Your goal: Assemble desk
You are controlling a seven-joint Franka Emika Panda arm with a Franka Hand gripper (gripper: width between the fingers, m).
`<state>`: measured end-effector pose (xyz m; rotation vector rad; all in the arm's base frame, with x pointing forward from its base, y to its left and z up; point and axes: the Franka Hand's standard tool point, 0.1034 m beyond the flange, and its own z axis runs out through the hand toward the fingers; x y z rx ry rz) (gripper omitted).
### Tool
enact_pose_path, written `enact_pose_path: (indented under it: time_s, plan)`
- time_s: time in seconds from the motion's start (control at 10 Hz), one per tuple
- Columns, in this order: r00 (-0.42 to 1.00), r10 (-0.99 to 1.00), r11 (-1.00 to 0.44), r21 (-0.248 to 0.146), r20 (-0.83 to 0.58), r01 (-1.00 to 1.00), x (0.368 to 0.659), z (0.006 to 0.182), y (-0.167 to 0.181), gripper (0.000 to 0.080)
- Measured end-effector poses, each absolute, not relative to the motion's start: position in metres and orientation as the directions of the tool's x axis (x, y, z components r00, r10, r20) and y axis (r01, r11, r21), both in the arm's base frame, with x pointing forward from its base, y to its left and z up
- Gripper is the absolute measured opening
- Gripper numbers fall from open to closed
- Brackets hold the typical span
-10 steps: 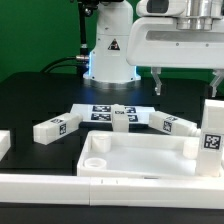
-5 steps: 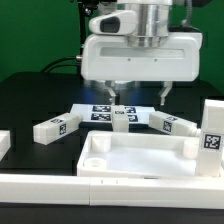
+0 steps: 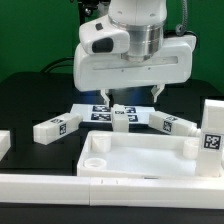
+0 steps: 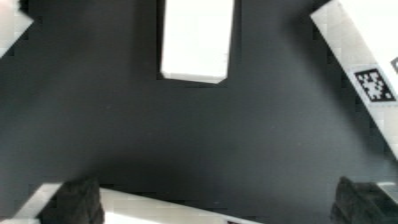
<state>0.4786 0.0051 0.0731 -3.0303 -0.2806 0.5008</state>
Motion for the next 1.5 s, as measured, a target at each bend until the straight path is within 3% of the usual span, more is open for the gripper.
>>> enact_pose_path:
  time_s: [0.4, 0.5, 0.6, 0.8, 1.1, 1.5]
  plan:
    - [0.823, 0.173, -0.985, -0.081, -0.54, 0.154, 0.481, 0.072, 0.001, 0.0649]
    - [0.785, 0.137, -0.99, -0.065, -0.604, 0.123, 0.477, 0.069, 0.0, 0.0649]
    - [0.723, 0.03, -0.999, -0.003, -0.69, 0.039, 0.464, 0.06, -0.002, 0.0649]
    - [0.633, 0.014, -1.0, 0.003, -0.774, 0.026, 0.449, 0.044, -0.002, 0.0649]
    - [0.637, 0.003, -1.0, 0.008, -0.771, 0.014, 0.449, 0.043, -0.005, 0.0649]
    - [0.581, -0.093, -0.996, 0.071, -0.809, -0.062, 0.417, 0.013, -0.006, 0.0649]
